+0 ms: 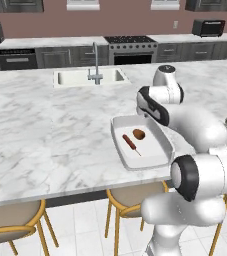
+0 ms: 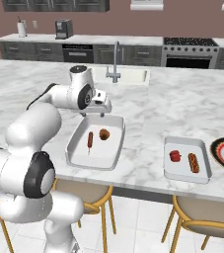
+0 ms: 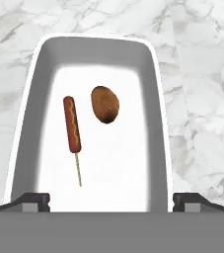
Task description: Place one cooked food and one vegetable from the large plate to each tupperware container.
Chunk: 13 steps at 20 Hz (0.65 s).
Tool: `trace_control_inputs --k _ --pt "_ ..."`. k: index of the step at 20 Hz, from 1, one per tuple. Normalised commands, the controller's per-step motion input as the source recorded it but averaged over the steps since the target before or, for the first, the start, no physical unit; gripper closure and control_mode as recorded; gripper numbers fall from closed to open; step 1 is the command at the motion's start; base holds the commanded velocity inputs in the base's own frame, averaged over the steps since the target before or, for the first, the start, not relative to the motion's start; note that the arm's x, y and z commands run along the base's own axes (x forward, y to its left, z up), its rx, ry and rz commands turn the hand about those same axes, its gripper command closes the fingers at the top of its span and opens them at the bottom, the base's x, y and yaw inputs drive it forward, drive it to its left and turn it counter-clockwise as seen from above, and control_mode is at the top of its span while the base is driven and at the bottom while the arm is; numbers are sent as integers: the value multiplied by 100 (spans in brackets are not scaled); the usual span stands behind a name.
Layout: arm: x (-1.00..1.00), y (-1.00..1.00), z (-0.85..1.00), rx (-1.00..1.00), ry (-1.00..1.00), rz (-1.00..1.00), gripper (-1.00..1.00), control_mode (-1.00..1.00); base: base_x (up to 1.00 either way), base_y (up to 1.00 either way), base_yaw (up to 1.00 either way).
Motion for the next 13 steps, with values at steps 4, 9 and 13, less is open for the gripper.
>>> trace_control_inputs --k 4,9,13 --pt "-100 0 100 0 -17 0 -100 -100 0 0 0" --pt "-100 0 61 1 -33 0 -100 -100 0 0 0" --pt "-100 0 2 3 -75 0 -100 -100 0 0 0"
